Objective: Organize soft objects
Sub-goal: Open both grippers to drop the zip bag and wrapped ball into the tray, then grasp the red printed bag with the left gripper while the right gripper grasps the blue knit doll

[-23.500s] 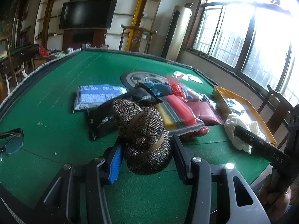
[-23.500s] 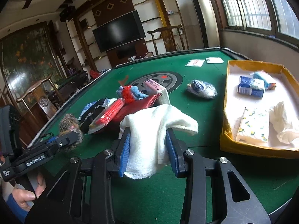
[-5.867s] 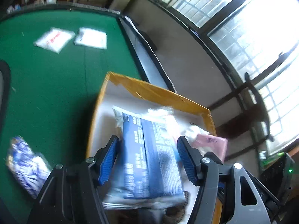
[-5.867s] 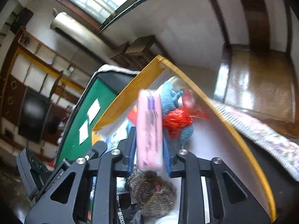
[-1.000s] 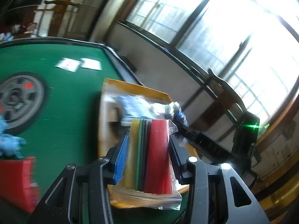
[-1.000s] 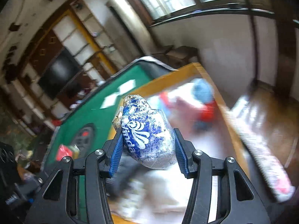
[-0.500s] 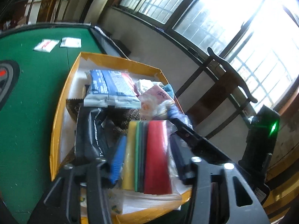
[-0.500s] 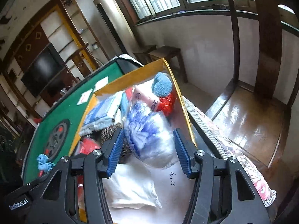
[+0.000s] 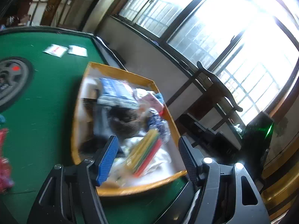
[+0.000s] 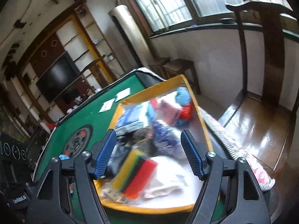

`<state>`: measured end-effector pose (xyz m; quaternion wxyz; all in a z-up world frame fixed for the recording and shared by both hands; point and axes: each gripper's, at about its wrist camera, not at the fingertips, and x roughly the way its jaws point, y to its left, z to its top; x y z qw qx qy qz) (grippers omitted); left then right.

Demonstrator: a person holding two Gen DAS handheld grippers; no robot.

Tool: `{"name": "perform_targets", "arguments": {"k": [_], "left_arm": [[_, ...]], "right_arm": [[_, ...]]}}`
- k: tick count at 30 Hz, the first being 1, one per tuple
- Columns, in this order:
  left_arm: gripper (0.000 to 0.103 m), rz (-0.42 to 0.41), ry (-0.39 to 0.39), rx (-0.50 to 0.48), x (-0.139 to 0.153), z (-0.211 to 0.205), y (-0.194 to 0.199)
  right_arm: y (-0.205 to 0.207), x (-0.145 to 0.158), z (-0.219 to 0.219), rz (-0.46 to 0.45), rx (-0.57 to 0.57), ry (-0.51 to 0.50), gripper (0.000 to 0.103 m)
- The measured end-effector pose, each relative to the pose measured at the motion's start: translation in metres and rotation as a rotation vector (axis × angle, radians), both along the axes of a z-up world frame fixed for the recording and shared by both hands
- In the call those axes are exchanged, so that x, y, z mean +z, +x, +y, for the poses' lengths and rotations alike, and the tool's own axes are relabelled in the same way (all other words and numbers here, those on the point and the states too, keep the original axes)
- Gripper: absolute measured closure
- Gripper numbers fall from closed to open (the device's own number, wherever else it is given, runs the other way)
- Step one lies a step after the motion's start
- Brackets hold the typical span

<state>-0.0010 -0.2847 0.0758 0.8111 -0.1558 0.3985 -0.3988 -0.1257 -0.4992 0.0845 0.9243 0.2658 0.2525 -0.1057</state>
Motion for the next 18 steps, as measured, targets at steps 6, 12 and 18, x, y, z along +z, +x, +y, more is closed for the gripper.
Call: {"name": "perform_targets", "arguments": {"k": [6, 12, 18], "left_arm": [[0.036, -0.048, 0.016, 0.073, 0.005, 0.07, -0.018], [0.036, -0.013, 0.011, 0.3, -0.008, 0.197, -0.021], [0.036, 0.092, -0.007, 0.497, -0.049, 0.297, -0.025]], "right_arm": [[0.018, 0.003, 0.06, 0.007, 0.197, 0.057, 0.031], [0.074, -0.011, 0.144, 0.088, 0.472, 0.162, 0.031], [0.157, -0.027, 0.216, 0.218, 0.543, 0.045, 0.031]]}}
